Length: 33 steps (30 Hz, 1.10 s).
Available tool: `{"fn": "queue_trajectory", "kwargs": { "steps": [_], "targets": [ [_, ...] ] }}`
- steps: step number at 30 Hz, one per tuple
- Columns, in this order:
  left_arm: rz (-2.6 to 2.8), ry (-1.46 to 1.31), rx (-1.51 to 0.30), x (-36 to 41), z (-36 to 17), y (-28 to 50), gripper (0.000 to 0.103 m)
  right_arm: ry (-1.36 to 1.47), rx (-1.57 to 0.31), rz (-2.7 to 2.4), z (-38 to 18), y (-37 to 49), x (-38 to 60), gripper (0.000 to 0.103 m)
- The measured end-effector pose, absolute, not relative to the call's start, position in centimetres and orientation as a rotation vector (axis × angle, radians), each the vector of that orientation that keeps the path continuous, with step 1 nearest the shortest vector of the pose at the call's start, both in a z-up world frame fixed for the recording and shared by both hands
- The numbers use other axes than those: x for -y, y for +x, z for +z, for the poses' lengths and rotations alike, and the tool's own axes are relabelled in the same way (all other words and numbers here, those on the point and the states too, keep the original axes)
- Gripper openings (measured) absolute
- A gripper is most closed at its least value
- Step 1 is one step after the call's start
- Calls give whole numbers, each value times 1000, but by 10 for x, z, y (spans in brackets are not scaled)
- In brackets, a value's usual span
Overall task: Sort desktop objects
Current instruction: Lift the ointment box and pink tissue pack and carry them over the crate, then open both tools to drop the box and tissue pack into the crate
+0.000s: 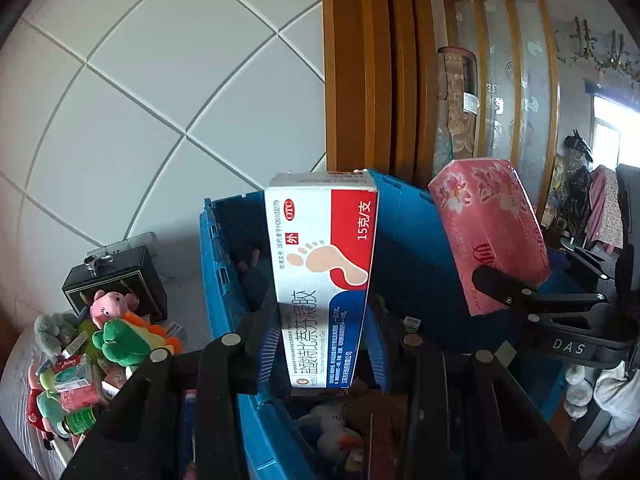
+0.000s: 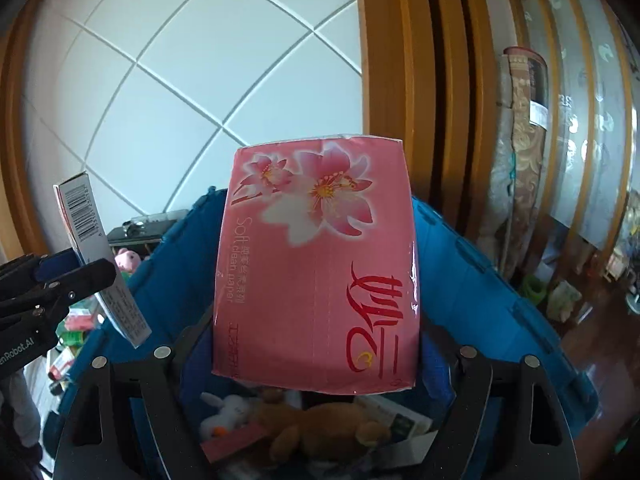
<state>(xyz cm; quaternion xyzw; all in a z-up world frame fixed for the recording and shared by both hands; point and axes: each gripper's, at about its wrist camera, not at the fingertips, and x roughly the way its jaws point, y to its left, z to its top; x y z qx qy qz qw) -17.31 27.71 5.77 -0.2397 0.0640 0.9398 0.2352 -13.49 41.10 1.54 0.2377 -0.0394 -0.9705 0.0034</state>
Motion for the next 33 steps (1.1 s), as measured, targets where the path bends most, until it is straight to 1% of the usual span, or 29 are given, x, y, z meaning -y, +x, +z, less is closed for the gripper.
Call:
{"fn": "queue_trajectory", "kwargs": {
  "steps": [6, 12, 16, 21, 23, 29, 33],
  "targets": [
    [2584, -747, -198, -276, 49, -190, 39, 761, 170, -2981, 8, -147, -424, 85],
    [2533, -783, -312, -293, 45, -197, 39, 869, 113, -2932, 3, -160, -418, 85],
    [2524, -823, -315, -294, 43, -201, 39, 920, 115, -2909, 1, -163, -416, 85],
    [2534, -862, -328, -295, 40, -205, 46, 973, 125, -2929, -2, -166, -416, 86],
    [2540, -865, -342, -296, 40, -204, 51, 986, 135, -2935, -3, -166, -418, 87],
    [2556, -861, -351, -295, 40, -204, 52, 996, 122, -2962, -4, -167, -416, 87],
    [2560, -869, -343, -293, 40, -206, 52, 1013, 159, -3006, -5, -170, -422, 91]
  ]
}}
